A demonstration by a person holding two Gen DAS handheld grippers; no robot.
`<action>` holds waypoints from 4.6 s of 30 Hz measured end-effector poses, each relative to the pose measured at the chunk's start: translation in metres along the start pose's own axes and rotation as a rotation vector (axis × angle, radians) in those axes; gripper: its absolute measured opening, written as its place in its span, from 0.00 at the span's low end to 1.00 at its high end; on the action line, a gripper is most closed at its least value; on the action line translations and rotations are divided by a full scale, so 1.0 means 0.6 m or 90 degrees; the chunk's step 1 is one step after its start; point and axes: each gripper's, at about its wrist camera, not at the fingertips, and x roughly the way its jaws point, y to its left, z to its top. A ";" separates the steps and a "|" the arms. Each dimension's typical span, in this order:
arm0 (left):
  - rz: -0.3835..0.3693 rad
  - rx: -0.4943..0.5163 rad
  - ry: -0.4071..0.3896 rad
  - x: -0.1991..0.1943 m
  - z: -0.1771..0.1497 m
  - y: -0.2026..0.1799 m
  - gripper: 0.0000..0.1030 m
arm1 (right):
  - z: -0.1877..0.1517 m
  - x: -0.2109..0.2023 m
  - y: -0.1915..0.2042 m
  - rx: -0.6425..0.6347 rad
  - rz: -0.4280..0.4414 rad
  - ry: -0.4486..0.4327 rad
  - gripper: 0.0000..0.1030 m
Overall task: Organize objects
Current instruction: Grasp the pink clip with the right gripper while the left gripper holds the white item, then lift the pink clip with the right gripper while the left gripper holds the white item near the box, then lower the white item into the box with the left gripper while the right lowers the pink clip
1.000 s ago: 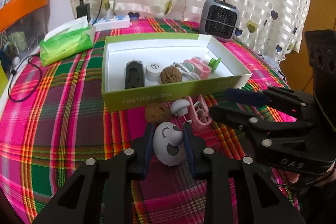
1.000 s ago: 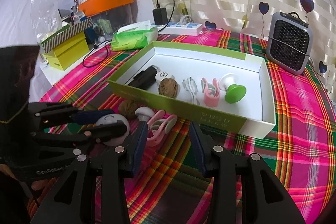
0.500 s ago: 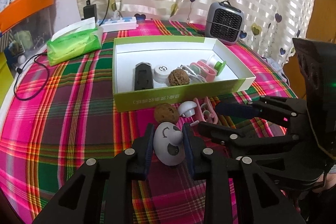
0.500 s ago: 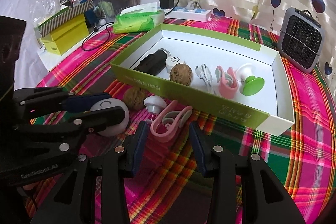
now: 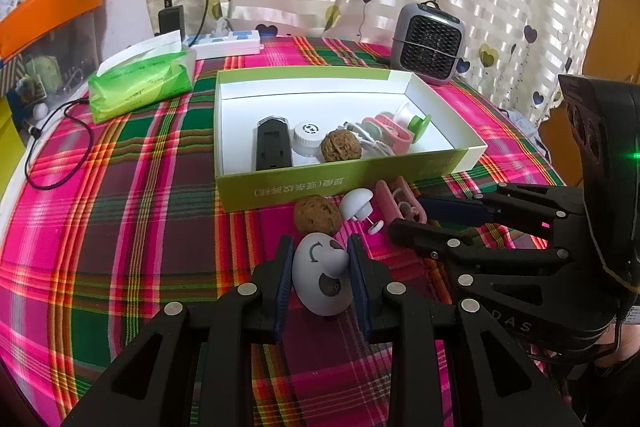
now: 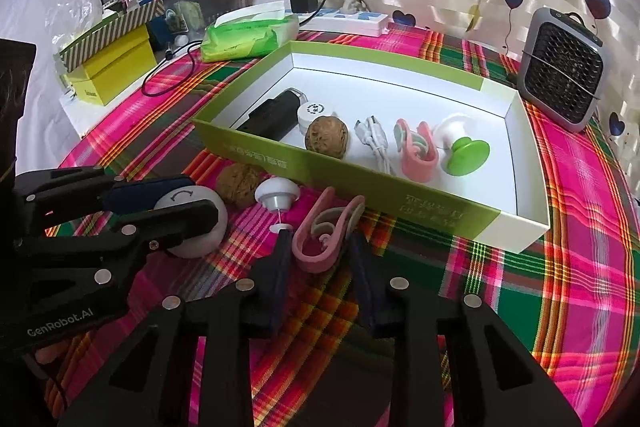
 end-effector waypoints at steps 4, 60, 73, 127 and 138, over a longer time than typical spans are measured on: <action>-0.001 0.001 0.002 0.001 -0.001 -0.002 0.24 | 0.000 0.001 0.003 -0.005 -0.007 0.000 0.29; 0.005 0.005 -0.048 -0.017 0.016 -0.029 0.24 | -0.016 -0.088 0.002 0.010 0.016 -0.108 0.22; 0.008 0.010 -0.054 -0.026 0.031 -0.042 0.24 | -0.005 -0.107 -0.004 0.017 0.008 -0.127 0.22; 0.019 0.008 -0.059 0.030 0.112 -0.011 0.24 | 0.067 -0.054 -0.052 0.010 -0.009 -0.104 0.22; 0.028 0.008 -0.049 0.067 0.129 -0.001 0.24 | 0.082 -0.010 -0.064 0.007 -0.005 -0.078 0.22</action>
